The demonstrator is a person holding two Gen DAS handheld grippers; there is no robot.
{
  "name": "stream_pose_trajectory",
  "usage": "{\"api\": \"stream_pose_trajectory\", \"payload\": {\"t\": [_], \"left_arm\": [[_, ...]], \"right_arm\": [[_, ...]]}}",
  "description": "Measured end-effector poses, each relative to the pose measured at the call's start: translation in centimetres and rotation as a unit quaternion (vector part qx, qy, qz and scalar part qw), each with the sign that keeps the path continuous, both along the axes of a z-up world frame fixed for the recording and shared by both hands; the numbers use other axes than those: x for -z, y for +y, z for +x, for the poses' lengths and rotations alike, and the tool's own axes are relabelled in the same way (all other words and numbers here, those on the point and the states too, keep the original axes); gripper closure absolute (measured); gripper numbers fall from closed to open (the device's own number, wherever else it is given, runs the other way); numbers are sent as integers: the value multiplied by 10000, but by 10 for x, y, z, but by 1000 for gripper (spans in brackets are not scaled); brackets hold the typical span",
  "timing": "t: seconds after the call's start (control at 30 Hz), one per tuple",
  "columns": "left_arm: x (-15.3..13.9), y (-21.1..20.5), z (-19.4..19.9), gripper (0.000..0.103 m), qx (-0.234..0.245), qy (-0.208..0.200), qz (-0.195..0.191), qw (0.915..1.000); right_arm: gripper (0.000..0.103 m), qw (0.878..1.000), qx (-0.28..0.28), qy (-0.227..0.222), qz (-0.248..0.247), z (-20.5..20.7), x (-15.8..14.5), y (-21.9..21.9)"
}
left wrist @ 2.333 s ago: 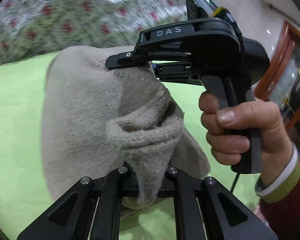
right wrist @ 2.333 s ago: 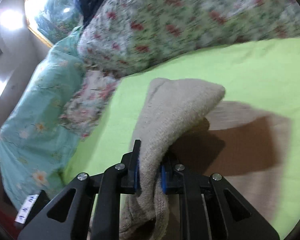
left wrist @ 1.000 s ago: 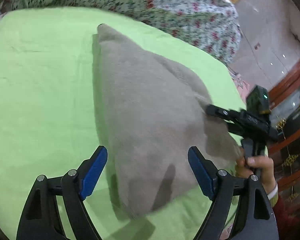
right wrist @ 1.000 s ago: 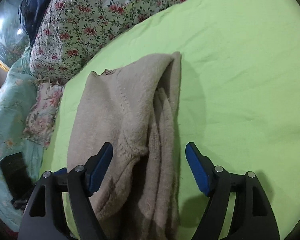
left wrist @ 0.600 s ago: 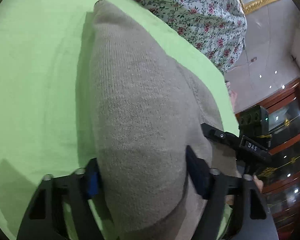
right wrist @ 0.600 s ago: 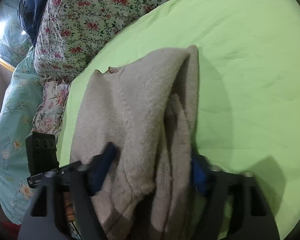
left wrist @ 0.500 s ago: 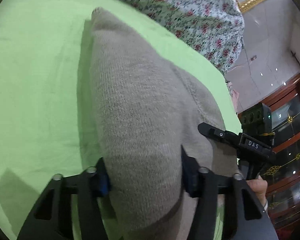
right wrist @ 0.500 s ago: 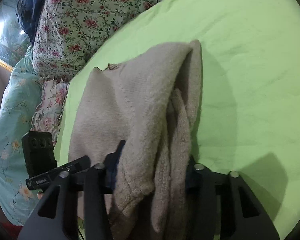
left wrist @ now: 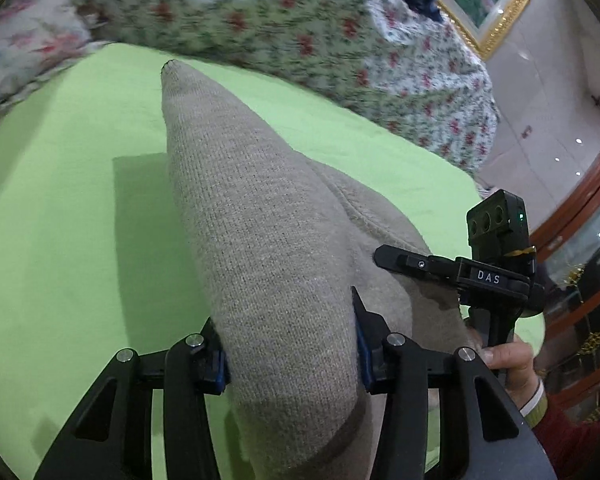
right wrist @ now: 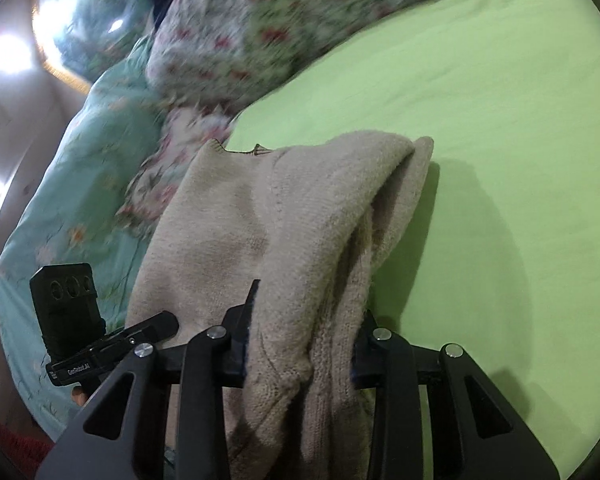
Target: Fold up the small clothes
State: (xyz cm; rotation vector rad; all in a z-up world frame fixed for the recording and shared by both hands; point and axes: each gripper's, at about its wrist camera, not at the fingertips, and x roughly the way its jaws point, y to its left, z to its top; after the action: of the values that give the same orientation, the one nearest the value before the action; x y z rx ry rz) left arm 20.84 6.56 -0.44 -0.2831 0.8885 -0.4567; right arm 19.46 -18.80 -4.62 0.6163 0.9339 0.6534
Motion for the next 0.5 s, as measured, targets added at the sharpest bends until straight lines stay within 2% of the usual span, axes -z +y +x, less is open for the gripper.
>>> {"api": "stream_pose_trajectory", "payload": {"t": [0.1, 0.23, 0.27, 0.33, 0.4, 0.5], "left_arm": [[20, 25, -4, 56, -150, 254, -47, 9996], [45, 31, -7, 51, -159, 371, -103, 9991], [47, 32, -7, 50, -143, 362, -99, 9992], [47, 32, -5, 41, -155, 414, -120, 9990], [45, 40, -3, 38, -229, 476, -164, 9985], [36, 55, -1, 34, -513, 369, -78, 9980]], "right_arm": [[68, 9998, -152, 146, -57, 0, 13, 29], [67, 9993, -142, 247, -237, 0, 24, 38], [64, 9991, -146, 293, -277, 0, 25, 37], [54, 9981, -172, 363, -464, -1, 25, 35], [41, 9971, -145, 368, -645, -2, 21, 31], [35, 9968, 166, 166, -763, -1, 4, 15]]}}
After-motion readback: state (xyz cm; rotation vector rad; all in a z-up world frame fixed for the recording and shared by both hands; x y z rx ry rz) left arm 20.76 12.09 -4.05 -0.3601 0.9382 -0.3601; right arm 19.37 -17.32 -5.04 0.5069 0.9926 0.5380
